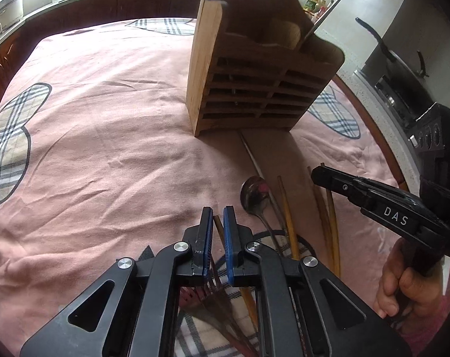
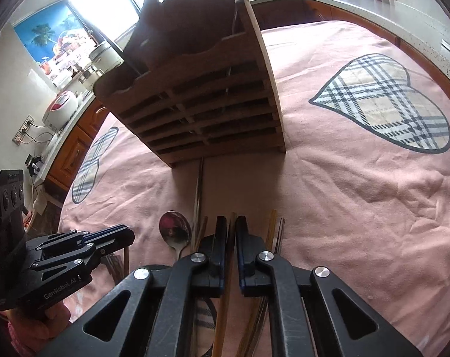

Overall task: Organize utensils
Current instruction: 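Close the left tool on a wooden chopstick while the right tool grasps another chopstick, then raise the left tool's chopstick over the holder while the right tool carries its chopstick there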

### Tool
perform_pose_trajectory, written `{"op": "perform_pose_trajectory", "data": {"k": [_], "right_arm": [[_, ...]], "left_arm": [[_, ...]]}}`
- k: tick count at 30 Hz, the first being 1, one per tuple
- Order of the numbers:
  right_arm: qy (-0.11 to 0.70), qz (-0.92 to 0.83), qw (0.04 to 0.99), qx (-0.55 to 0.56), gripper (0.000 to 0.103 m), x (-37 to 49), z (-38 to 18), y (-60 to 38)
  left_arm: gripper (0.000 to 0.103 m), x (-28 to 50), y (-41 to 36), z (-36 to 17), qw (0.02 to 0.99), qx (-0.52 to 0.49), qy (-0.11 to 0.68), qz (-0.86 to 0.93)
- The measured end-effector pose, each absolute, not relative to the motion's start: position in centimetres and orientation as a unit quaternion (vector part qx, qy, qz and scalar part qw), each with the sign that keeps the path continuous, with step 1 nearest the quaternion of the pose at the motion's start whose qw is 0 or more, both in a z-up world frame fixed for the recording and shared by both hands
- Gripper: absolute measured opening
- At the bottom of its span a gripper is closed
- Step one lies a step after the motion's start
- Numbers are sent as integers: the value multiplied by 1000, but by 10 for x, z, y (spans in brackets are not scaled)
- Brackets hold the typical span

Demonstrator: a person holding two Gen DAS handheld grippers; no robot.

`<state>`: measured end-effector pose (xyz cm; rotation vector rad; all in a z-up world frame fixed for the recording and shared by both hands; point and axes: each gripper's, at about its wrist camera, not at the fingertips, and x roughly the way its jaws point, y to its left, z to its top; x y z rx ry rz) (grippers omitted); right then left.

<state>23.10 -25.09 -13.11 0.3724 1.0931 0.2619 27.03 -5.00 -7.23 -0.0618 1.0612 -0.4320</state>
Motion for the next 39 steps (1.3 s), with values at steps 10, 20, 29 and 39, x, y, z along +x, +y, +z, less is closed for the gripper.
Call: {"op": "perform_pose_trajectory", "data": {"k": [10,20,29,39], "right_arm": [[464,128,857,182,5,210,-80,-257],[424,129,877,184,5,193,-47,-261],[388,134,894,179,5,180,-20,-259],[352,129,911,174,5,164,-2,-262]], "left_arm": [[4,236,-40,-17,866,-58,442,-225],[4,212,-22,22,894,-89,380,-219],[4,191,-12,52,918,-93,322,-210],[4,172,6,68,931,-122,274,-208]]}}
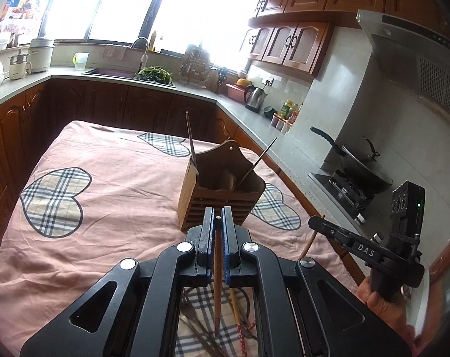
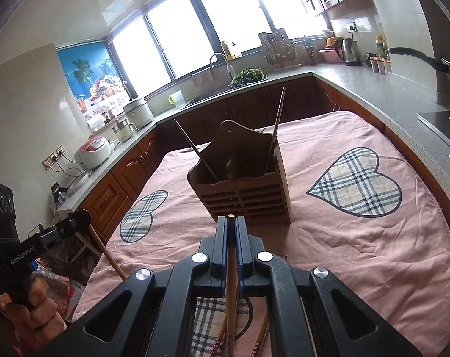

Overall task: Organize utensils
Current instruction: 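Raise the left tool's chopstick over the holder while the right tool carries its chopstick there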

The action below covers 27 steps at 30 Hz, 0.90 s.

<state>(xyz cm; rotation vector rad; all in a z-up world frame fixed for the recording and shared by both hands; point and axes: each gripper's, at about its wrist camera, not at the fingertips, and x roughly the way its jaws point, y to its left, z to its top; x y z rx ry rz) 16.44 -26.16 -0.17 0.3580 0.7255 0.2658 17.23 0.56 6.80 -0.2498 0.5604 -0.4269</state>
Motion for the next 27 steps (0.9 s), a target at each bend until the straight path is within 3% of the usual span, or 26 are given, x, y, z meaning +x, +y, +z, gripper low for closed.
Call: {"op": "perform_pose_trajectory", "data": {"k": [27], "right_arm": [[217,96,952,192,5,190,61,-298]], "left_arm": [[4,203,21,121,952,-177,157,-193]]}}
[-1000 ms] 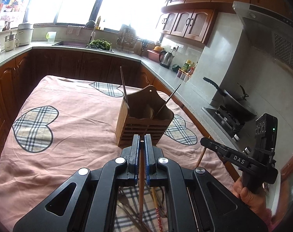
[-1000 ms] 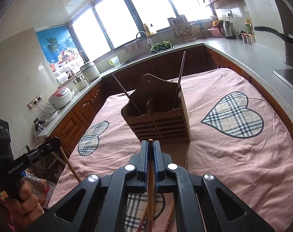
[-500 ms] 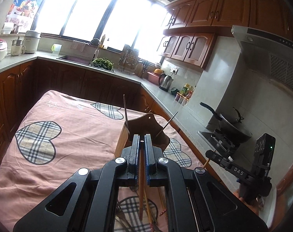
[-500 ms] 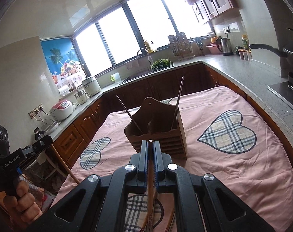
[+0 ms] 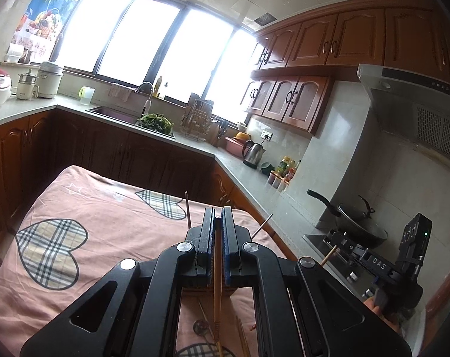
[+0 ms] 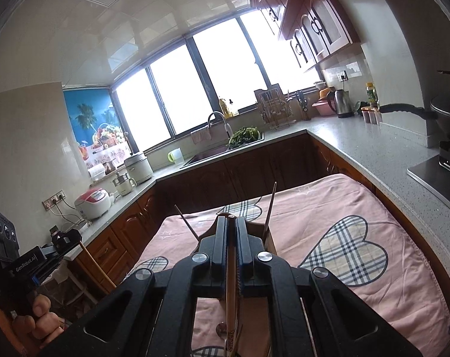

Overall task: Organize utensils
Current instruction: 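Raise the left tool's chopstick over the holder while the right tool carries its chopstick there, then drop the left tool's chopstick into the holder and open while the right tool releases its chopstick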

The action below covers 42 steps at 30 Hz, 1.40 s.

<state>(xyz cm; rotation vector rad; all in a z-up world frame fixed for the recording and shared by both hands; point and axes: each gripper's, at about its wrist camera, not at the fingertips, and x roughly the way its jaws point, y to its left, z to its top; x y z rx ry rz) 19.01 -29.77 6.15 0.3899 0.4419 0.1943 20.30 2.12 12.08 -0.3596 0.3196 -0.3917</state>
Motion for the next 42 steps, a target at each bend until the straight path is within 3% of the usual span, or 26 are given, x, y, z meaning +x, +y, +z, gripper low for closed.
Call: {"op": "perform_pose_trajectory", "data": {"k": [18,32,42], "right_arm": [[134,46,970,199,5,271,93,-326],[181,35,961,206,5,316,10,-318],[233,54,948,211,5,330,-24,-306]], "left_arm": [[4,295,15,156,966,-194,80,-153],[4,355,-9,78,959,-206,148,-128],[4,367,-17,53,954,-199,178,-133]]}}
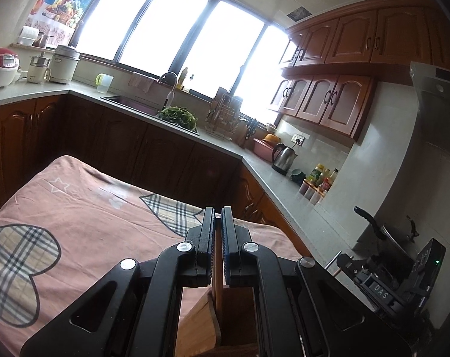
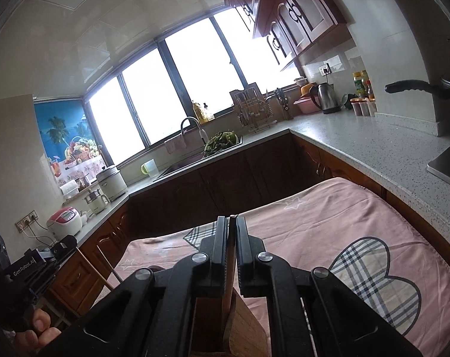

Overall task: Organize utensils
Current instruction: 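Drop the left tool's chopstick into the holder and open while the right tool releases its chopstick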

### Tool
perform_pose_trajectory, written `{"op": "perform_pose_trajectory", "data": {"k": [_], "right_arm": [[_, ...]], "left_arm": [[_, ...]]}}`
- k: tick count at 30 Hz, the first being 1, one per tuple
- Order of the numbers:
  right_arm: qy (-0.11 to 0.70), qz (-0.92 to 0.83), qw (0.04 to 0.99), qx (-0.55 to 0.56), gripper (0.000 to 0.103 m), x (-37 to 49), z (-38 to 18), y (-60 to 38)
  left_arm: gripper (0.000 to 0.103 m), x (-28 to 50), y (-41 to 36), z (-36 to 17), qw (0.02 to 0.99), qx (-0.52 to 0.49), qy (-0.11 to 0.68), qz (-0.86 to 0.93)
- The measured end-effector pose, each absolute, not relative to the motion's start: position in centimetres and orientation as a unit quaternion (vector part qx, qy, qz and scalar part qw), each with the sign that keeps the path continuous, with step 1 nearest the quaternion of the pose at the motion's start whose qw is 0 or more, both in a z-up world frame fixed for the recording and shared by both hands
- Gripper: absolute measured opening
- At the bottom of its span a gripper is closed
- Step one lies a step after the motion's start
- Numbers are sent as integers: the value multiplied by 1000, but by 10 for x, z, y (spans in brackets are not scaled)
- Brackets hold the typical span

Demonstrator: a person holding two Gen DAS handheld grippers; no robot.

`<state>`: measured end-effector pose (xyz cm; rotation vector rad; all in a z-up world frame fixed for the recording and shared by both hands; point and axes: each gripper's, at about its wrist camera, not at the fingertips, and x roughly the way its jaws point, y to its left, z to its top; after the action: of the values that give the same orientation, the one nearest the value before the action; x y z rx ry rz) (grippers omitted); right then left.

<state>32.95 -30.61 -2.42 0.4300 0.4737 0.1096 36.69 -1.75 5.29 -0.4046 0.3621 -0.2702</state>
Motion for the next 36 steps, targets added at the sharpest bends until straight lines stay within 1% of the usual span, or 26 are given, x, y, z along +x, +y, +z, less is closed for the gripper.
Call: {"op": "perform_pose_trajectory", "data": {"k": [8,14,15,16,23,24,25,26,27,28,29,31,32,33,34,35,36], "right_arm": [[255,58,941,215,6,335,-31,-308],[260,59,940,216,6,336,-29,-307],[260,59,939,216,6,336,-29,-307],[260,59,939,216,9,336,-29,-307],[261,59,939,215,11,337,-30,-307],[262,58,939,217,12,337,-30,-307],[263,57,939,217,13,337,-30,-306],[265,57,937,219,16,337,-31,-307],[266,58,936,224,20,337,-33,-307],[267,60,934,228,33,336,-35,-308],[266,62,933,233,48,335,-36,-310],[262,62,933,237,56,331,-37,-311],[261,63,933,239,58,330,-37,-312],[261,64,932,242,59,329,-36,-313],[260,66,931,246,64,329,-36,-314],[260,68,931,249,71,328,-35,-315],[259,71,930,250,74,326,-34,-315]], "left_arm": [[4,381,-27,39,948,-192,214,-137],[4,384,-27,38,946,-193,221,-139],[4,384,-27,37,946,-193,222,-139],[4,384,-27,37,945,-193,223,-139],[5,385,-26,38,944,-195,228,-140],[7,385,-26,38,944,-194,229,-138],[13,384,-26,38,943,-194,230,-138],[23,384,-25,38,943,-196,231,-137],[30,382,-24,38,943,-197,230,-135],[41,381,-24,39,944,-199,227,-133],[49,379,-23,39,945,-199,225,-132],[55,376,-23,40,945,-198,225,-132],[60,376,-23,41,945,-196,225,-132],[63,374,-23,41,945,-195,226,-132],[68,373,-24,41,945,-193,227,-132],[77,372,-24,41,945,-193,230,-129],[82,370,-23,41,945,-193,234,-124]]}}
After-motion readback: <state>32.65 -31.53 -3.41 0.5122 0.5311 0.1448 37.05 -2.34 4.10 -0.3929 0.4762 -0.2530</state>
